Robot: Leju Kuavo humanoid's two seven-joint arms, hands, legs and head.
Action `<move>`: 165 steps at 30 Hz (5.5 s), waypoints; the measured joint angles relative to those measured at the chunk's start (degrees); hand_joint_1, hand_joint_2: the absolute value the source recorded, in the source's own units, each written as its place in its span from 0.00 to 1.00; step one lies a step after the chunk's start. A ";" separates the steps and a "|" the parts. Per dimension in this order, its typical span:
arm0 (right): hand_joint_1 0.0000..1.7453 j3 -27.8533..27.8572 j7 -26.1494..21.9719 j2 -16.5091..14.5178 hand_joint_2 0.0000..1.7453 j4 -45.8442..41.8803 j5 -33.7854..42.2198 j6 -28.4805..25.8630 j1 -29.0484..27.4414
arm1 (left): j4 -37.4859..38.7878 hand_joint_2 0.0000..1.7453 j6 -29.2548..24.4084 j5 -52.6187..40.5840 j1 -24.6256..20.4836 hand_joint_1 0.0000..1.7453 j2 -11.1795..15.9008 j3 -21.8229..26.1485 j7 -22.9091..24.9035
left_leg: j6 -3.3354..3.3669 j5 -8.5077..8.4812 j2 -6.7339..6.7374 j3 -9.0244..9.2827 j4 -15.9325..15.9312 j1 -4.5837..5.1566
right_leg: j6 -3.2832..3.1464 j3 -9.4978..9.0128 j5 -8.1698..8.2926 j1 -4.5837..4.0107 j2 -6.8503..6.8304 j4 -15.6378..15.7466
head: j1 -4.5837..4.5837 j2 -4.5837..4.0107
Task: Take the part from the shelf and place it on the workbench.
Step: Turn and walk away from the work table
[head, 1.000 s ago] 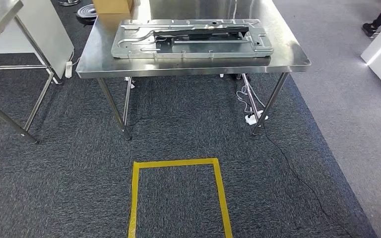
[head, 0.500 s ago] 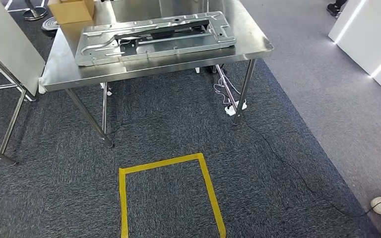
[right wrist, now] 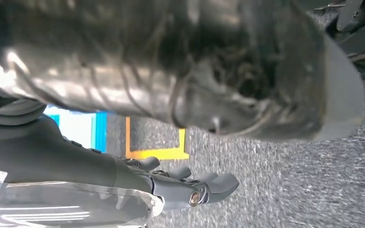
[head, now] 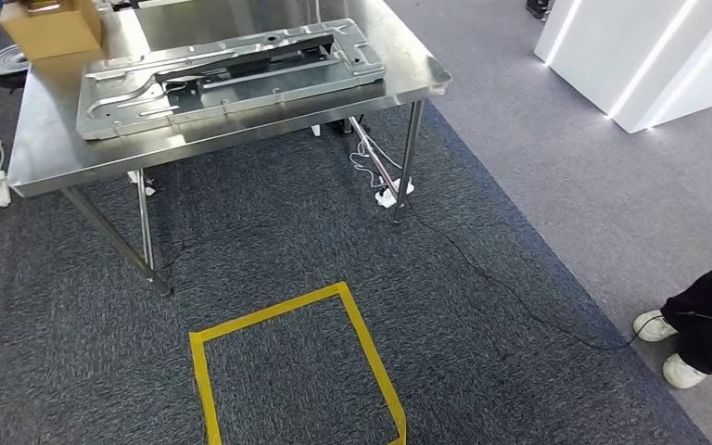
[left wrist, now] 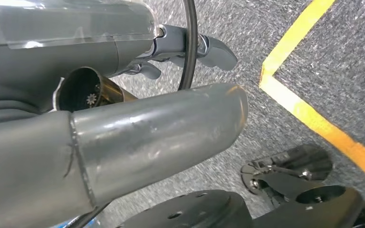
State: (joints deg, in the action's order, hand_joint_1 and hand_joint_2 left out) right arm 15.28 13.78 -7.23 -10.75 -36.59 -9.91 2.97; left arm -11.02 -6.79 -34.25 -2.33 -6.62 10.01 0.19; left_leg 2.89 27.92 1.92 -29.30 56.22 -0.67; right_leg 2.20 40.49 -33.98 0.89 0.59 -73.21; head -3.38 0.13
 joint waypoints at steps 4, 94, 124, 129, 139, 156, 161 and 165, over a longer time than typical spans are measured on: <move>0.00 0.00 0.02 0.05 0.00 0.01 -0.48 0.24 -0.04 | -0.02 0.00 0.02 -0.17 -0.52 0.00 -0.23 0.01 0.44 | -0.64 0.63 2.55 -0.09 0.76 0.14 | 0.13 -5.57 5.17 0.23 -2.70 9.35 | 0.01 0.00; 0.00 8.08 -1.42 1.77 0.00 -0.02 -3.36 -0.92 -0.25 | -0.09 0.00 -1.21 4.11 -0.37 0.00 -1.29 11.76 -2.10 | 0.70 -0.73 1.14 -0.18 -0.25 1.10 | 0.11 -1.56 2.40 0.28 -0.56 2.46 | 0.23 0.00; 0.00 9.98 -1.98 2.64 0.00 -0.04 -3.40 -1.35 -0.16 | -0.09 0.00 -1.14 2.45 -0.42 0.00 -1.59 12.35 -1.36 | 0.37 -0.62 0.98 -0.60 0.48 0.63 | 0.36 -0.23 1.68 0.23 -0.30 0.41 | 0.16 0.00; 0.00 10.04 -1.95 2.90 0.00 -0.10 -3.42 -1.39 -0.05 | -0.09 0.00 -0.92 2.24 -0.68 0.00 -1.82 12.35 -1.22 | -0.89 0.20 3.75 -0.51 1.27 0.96 | -0.74 -8.20 6.75 -0.14 -4.18 14.68 | 0.19 0.00; 0.00 10.52 -2.08 2.90 0.00 -0.11 -3.69 -1.42 0.04 | -0.09 0.00 -0.55 1.88 -0.69 0.00 -1.90 12.37 -1.44 | -2.85 8.13 -1.37 -6.82 17.21 0.26 | -3.00 -7.51 7.78 0.01 1.86 14.85 | 0.41 0.00; 0.00 11.07 -2.17 3.05 0.00 -0.10 -3.75 -1.44 -0.10 | -0.09 0.00 -0.21 1.67 -0.75 0.00 -2.16 12.43 -1.39 | -0.16 -0.22 2.12 -0.35 0.74 0.55 | -0.35 -3.36 4.39 0.00 -1.37 5.43 | 0.10 0.00; 0.00 11.30 -2.44 3.09 0.00 -0.14 -3.81 -1.50 0.09 | -0.09 0.00 -0.08 1.45 -1.12 0.00 -2.25 12.44 -1.37 | -1.55 0.48 4.64 0.21 1.15 1.07 | -1.69 -8.00 7.03 -0.72 -3.52 14.63 | 0.15 0.00; 0.00 11.41 -2.51 3.03 0.00 -0.13 -3.93 -1.50 0.15 | -0.09 0.00 -0.01 1.21 -1.44 0.00 -2.29 12.44 -1.26 | -2.79 4.05 1.39 -1.44 5.75 0.62 | -2.91 -8.07 7.64 -0.14 -1.37 15.17 | 0.27 0.00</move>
State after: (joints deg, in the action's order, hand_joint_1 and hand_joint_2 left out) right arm 26.69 11.26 -4.20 -10.88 -40.52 -11.41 3.12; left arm -11.10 -6.79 -33.04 -3.77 -8.92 22.45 -1.07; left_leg 0.09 31.97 3.31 -30.74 61.97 -0.04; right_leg -0.71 32.42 -26.33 0.75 -0.78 -58.04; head -3.11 0.13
